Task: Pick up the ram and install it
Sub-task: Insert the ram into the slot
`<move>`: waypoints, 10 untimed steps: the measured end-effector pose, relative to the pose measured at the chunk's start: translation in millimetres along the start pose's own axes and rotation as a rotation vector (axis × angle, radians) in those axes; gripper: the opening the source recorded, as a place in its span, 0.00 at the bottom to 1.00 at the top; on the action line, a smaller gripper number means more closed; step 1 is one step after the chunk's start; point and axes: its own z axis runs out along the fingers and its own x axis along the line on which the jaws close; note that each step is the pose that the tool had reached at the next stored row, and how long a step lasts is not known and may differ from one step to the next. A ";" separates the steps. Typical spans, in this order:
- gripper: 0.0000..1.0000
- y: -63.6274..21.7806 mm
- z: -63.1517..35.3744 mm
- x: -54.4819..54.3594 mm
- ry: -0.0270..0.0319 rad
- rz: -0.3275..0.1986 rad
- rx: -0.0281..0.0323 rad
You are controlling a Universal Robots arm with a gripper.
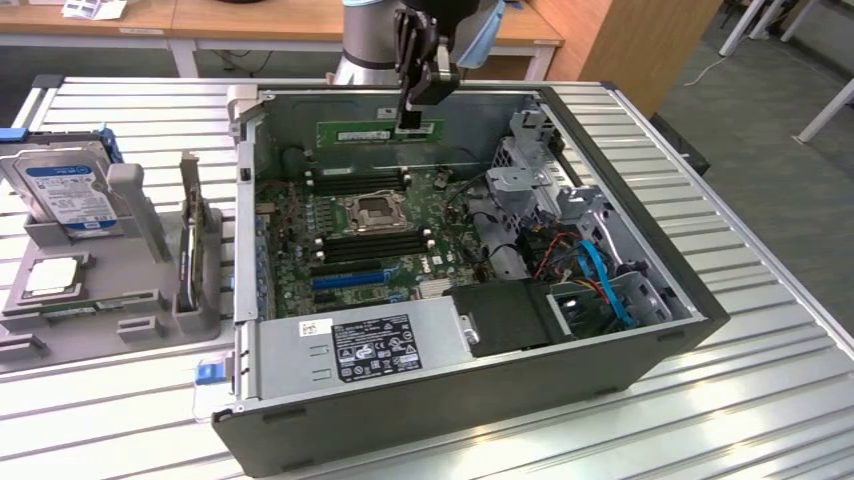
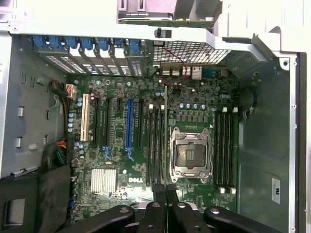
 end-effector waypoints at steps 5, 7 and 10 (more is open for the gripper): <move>0.12 0.0 0.5 -0.1 -0.0002 0.000 0.0000; 0.12 -0.1 2.4 0.0 -0.0001 0.000 0.0000; 0.12 -0.4 6.7 0.1 0.0000 0.000 0.0000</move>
